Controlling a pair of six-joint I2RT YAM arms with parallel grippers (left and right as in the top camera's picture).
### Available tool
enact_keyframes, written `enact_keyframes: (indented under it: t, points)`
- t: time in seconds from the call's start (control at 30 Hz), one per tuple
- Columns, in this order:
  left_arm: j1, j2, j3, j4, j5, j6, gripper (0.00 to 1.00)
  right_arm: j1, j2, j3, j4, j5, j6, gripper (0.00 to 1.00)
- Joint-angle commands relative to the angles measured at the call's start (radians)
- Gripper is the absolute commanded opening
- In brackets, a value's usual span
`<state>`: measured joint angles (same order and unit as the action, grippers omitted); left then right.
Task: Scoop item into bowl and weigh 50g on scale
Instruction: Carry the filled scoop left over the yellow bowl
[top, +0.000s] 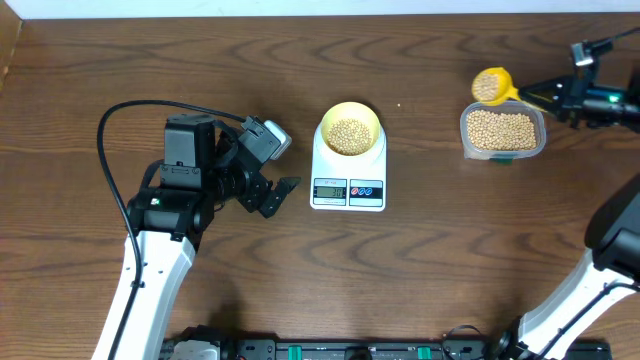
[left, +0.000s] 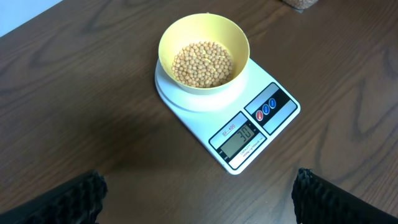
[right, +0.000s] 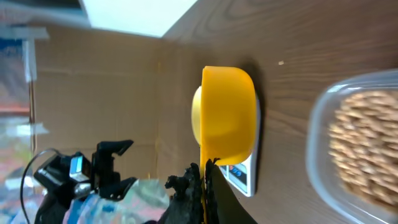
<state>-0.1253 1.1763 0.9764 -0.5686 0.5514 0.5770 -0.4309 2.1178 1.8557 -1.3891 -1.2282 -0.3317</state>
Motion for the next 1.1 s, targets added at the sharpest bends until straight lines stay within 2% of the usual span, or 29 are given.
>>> enact_keyframes:
  t: [0.0,0.4,0.77,1.07]
  points:
    - [0.003,0.007,-0.004,0.001,0.005,0.01,0.97,0.069,-0.003,-0.005,0.002,-0.063,0.017,0.01]
    - [0.003,0.007,-0.004,0.001,0.005,0.01,0.98,0.294,-0.003,-0.005,0.122,-0.055,0.154,0.01]
    - [0.003,0.007,-0.004,0.001,0.005,0.01,0.98,0.499,-0.003,-0.005,0.267,0.108,0.179,0.01]
    - [0.003,0.007,-0.004,0.001,0.005,0.01,0.97,0.589,-0.003,-0.005,0.283,0.283,0.177,0.01]
